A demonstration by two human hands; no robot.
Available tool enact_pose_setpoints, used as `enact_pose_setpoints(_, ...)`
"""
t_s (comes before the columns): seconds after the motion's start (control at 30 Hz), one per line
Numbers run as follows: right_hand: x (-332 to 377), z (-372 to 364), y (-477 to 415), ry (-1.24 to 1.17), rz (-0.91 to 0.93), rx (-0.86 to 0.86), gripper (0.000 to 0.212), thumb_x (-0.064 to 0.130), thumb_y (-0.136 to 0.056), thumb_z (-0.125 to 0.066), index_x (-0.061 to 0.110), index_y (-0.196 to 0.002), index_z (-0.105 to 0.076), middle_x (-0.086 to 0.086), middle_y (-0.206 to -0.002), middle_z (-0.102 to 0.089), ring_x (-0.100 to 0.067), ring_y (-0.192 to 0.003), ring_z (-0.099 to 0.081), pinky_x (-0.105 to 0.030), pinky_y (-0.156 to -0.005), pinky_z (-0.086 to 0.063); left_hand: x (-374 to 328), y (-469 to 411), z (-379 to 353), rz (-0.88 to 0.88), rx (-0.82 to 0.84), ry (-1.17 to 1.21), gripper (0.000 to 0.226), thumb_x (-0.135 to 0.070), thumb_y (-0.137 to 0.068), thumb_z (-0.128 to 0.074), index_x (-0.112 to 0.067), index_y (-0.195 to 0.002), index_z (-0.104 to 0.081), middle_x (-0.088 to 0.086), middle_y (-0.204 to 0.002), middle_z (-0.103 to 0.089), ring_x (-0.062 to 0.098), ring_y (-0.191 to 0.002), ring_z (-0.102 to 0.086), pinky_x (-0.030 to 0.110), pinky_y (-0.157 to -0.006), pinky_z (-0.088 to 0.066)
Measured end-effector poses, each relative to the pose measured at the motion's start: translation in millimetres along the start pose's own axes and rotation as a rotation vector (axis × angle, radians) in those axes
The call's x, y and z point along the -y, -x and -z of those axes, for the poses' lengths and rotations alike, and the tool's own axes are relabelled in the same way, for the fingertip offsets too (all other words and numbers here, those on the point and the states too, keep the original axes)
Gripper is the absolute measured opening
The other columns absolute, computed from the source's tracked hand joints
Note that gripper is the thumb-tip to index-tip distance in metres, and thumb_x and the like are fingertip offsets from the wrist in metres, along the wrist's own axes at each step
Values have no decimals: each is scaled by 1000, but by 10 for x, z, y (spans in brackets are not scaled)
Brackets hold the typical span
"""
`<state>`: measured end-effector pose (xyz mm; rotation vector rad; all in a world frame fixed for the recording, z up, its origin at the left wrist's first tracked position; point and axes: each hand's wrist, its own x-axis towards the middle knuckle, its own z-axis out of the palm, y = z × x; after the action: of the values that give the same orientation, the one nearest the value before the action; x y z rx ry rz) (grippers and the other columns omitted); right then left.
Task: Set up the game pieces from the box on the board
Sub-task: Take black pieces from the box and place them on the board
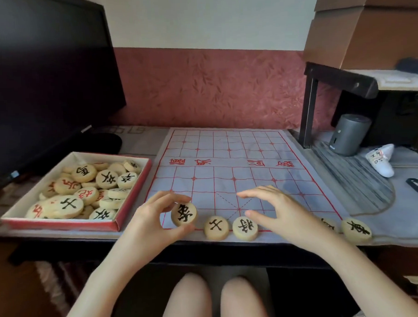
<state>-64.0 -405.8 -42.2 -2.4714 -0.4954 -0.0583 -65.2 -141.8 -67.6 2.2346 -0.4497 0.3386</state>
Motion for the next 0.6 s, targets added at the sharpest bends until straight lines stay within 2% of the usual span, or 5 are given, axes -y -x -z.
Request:
enact_pose_setpoints(0.1, 79, -95, -53, -18, 3, 32, 36, 36, -91, -55, 42, -125, -50, 25, -125, -47, 10, -121, -36, -15, -101, -24, 91, 96, 118, 34, 15, -37, 42, -33, -69, -77, -36, -107, -61, -21, -105, -57, -5, -103, -54, 5, -86, -40)
enact_pose_setpoints(0.27, 169, -196, -117, -41, 14, 64, 34, 34, -92, -55, 41, -125, -50, 24, -126, -46, 10, -120, -36, -7, -94, -25, 170, 173, 136, 50, 52, -50, 41, -36, -70, -75, -36, -108, -61, -22, -107, -57, -7, -104, -53, 4, -88, -39)
enact_pose_setpoints(0.4, 193, -212, -130, -53, 2, 72, 34, 35, -91, -54, 41, -125, -50, 22, -127, -46, 8, -122, -37, -14, -98, -23, 146, 121, 24, 54, 82, -43, 44, -41, -71, -72, -39, -112, -59, -22, -109, -57, -7, -107, -50, 13, -93, -40)
enact_pose_setpoints(0.6, 181, -193, -102, -51, -26, 76, 37, 36, -91, -54, 42, -127, -48, 23, -127, -43, 11, -117, -37, -6, -87, -28, 172, 112, -126, 45, 98, -52, 47, -43, -71, -70, -40, -115, -55, -24, -108, -56, -10, -106, -46, -2, -86, -32)
